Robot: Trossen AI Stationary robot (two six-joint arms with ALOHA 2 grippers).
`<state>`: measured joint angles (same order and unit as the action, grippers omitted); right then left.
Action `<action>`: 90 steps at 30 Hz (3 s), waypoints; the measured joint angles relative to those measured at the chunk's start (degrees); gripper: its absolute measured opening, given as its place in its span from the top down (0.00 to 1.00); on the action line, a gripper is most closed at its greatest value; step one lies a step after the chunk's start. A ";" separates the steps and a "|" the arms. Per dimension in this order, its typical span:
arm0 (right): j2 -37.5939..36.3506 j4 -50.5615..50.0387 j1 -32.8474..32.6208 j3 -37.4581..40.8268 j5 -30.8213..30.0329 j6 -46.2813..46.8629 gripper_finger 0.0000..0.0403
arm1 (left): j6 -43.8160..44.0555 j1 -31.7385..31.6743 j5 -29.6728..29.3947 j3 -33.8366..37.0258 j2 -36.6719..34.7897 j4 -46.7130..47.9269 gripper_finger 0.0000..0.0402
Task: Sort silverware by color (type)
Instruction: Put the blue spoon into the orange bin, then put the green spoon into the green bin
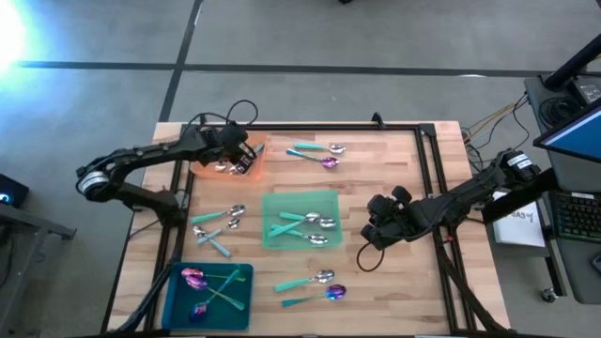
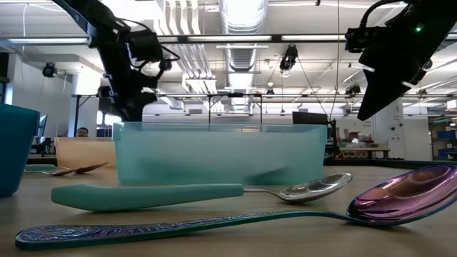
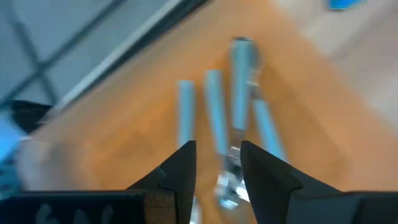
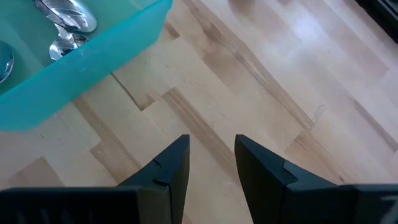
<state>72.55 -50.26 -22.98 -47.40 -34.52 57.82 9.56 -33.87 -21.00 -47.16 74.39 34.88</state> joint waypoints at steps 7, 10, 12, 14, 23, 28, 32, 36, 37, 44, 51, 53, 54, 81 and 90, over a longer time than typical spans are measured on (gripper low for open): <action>0.00 0.00 0.00 0.02 0.00 -0.53 0.71 | 5.84 6.60 10.03 0.00 -6.45 4.28 0.72; 0.00 0.00 0.00 0.04 0.00 -0.61 0.71 | 9.33 11.13 10.08 0.00 -9.31 5.59 0.72; 0.00 0.02 0.00 0.04 0.00 -0.66 0.71 | 11.81 14.39 10.06 -0.02 -11.07 6.68 0.72; 0.00 0.02 0.00 0.04 0.00 -0.71 0.71 | 14.35 17.98 10.08 0.00 -12.53 8.13 0.72; 0.00 0.02 0.00 0.07 0.00 -0.81 0.71 | 21.53 30.87 9.20 0.00 -14.68 14.94 0.72; 0.00 0.02 0.00 0.07 0.00 -0.81 0.71 | 22.88 35.46 10.10 0.00 -13.27 18.36 0.72; 0.00 0.02 0.00 0.07 0.00 -0.81 0.71 | 28.25 36.36 10.05 0.05 -12.06 27.93 0.72; 0.00 0.04 0.00 0.07 0.00 -0.81 0.71 | 31.34 36.44 10.44 0.09 -11.52 33.34 0.72; 0.00 0.04 0.00 0.07 0.00 -0.83 0.71 | 31.50 36.44 11.06 0.30 -11.51 33.76 0.72; 0.00 0.04 0.00 0.58 0.02 -0.83 0.71 | 35.83 36.44 17.20 8.08 -11.49 33.68 0.72; -0.02 0.04 0.00 1.35 0.02 -0.92 0.71 | 36.46 36.42 17.41 14.11 -11.48 27.77 0.75; -0.02 0.07 0.00 1.36 0.02 -0.83 0.71 | 36.45 36.40 17.36 15.14 -11.45 25.95 0.75; -0.02 0.07 0.00 1.36 0.00 -0.72 0.71 | 36.46 36.40 17.31 15.70 -11.40 25.37 0.75; -0.02 1.29 0.00 1.36 -0.02 -0.72 0.71 | 42.20 36.46 14.50 19.89 -1.33 16.15 0.86; -0.02 1.31 0.00 1.36 -0.02 -0.79 0.71 | 43.21 36.45 10.60 17.82 -2.76 16.46 0.91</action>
<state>72.53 -48.95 -22.98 -46.04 -34.54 57.04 52.77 2.58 -10.40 -29.34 71.63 51.34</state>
